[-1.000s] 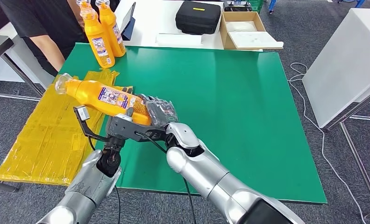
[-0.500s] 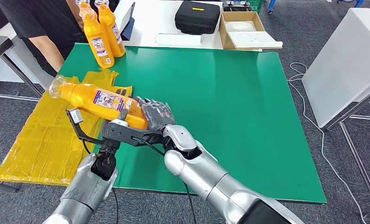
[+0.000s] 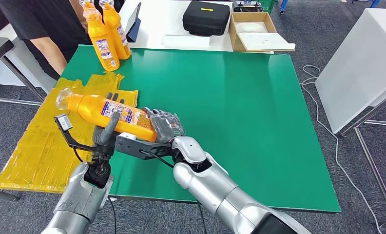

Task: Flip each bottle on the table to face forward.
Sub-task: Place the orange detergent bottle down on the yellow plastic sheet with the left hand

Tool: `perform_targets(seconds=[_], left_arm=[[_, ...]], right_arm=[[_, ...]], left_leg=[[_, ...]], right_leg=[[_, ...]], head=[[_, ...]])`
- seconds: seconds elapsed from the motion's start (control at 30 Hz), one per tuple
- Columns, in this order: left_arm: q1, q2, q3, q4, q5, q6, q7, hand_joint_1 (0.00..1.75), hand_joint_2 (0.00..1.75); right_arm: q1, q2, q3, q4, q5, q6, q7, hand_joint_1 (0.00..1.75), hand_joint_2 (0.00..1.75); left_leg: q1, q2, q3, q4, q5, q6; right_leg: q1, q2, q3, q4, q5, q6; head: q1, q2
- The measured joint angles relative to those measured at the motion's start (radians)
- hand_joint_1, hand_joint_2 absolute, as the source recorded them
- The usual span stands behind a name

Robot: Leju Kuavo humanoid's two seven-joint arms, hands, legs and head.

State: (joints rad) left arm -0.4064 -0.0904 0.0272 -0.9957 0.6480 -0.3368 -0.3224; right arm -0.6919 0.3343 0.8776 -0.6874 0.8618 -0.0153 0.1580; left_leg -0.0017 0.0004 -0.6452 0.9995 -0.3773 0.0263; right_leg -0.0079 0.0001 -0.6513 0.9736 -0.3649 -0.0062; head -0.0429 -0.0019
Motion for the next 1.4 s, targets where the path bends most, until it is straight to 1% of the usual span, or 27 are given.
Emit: perform_targets(seconds=[0.07,0.1,0.23,0.5,0.73,0.77,0.87,0.9,0.97,1.1,1.23,1.4], left_arm=[[-0.003,0.0,0.004,0.0,-0.01,-0.004,0.002,1.39,1.75],[-0.005,0.0,0.006,0.0,-0.017,-0.008,0.002,1.75,1.75],[-0.012,-0.004,0.008,0.0,-0.049,-0.02,-0.003,1.75,1.75],[-0.012,-0.016,0.018,-0.001,-0.074,-0.022,-0.009,1.75,1.75],[-0.009,-0.025,0.031,-0.002,-0.084,-0.036,-0.012,1.75,1.75],[-0.009,-0.025,0.032,-0.003,-0.084,-0.038,-0.012,1.75,1.75],[-0.007,-0.026,0.035,-0.004,-0.073,-0.047,-0.01,1.75,1.75],[-0.007,-0.026,0.037,-0.004,-0.063,-0.053,-0.006,1.75,1.75],[-0.009,-0.025,0.042,-0.006,-0.038,-0.072,0.005,1.75,1.75],[-0.012,-0.023,0.049,-0.006,-0.007,-0.1,0.021,1.75,1.75],[-0.014,-0.018,0.061,-0.006,0.026,-0.118,0.028,1.75,1.75],[-0.014,0.011,0.103,0.003,0.085,-0.173,0.051,1.75,1.75]], right_arm=[[0.009,0.004,-0.011,0.0,0.015,0.0,0.002,1.75,1.75],[0.014,0.006,-0.017,0.0,0.025,0.0,0.004,1.75,1.75],[0.029,0.013,-0.045,-0.001,0.06,0.0,0.01,1.75,1.75],[0.054,0.021,-0.076,-0.013,0.089,0.003,0.014,1.75,1.75],[0.062,0.024,-0.081,-0.022,0.093,0.008,0.017,1.75,1.75],[0.062,0.024,-0.081,-0.023,0.092,0.009,0.017,1.59,1.75],[0.063,0.025,-0.081,-0.024,0.09,0.011,0.019,0.28,1.75],[0.064,0.025,-0.081,-0.024,0.09,0.009,0.02,0.0,1.75],[0.07,0.026,-0.082,-0.025,0.095,-0.001,0.021,0.0,1.75],[0.082,0.023,-0.103,-0.04,0.123,-0.004,0.019,0.0,0.0],[0.111,0.006,-0.15,-0.096,0.164,-0.006,0.022,0.0,0.0],[0.168,-0.054,-0.266,-0.269,0.219,0.046,0.019,0.0,0.0]], left_leg=[[0.0,0.0,0.0,0.0,0.0,0.0],[0.0,0.0,0.0,0.0,0.0,0.0],[0.0,0.001,0.0,0.0,0.0,0.0],[0.0,0.001,0.0,0.0,0.0,0.0],[0.0,0.001,0.0,0.0,0.0,0.0],[0.0,0.001,0.0,0.0,0.0,0.0],[0.0,0.001,0.0,0.0,0.0,0.0],[0.0,0.001,0.0,0.0,0.0,0.0],[0.0,0.001,0.0,0.0,0.0,0.0],[0.0,0.0,0.0,0.0,0.0,0.0],[0.0,0.0,-0.001,0.0,0.0,0.0],[0.0,0.0,-0.001,0.0,0.0,0.0]], right_leg=[[0.0,0.0,0.0,0.0,0.0,0.0],[0.0,0.0,0.0,0.0,0.0,0.0],[0.0,0.001,-0.001,0.0,0.0,0.0],[0.0,0.001,-0.001,0.0,0.0,0.0],[0.0,0.001,-0.001,0.0,0.0,0.0],[0.0,0.001,-0.001,0.0,0.0,0.0],[0.0,0.001,-0.001,0.0,0.0,0.0],[0.0,0.001,-0.001,0.0,0.0,0.0],[0.0,0.001,-0.001,0.0,0.0,0.0],[0.0,0.001,-0.001,0.0,0.0,0.0],[0.0,0.001,-0.001,0.0,0.0,0.0],[0.0,0.0,0.0,0.0,0.0,0.0]], head=[[0.0,0.0],[0.0,0.0],[0.0,0.0],[0.0,0.0],[0.0,0.0],[0.0,0.0],[0.0,0.0],[0.0,0.0],[0.0,0.0],[0.0,0.0],[0.0,0.0],[0.0,0.0]])
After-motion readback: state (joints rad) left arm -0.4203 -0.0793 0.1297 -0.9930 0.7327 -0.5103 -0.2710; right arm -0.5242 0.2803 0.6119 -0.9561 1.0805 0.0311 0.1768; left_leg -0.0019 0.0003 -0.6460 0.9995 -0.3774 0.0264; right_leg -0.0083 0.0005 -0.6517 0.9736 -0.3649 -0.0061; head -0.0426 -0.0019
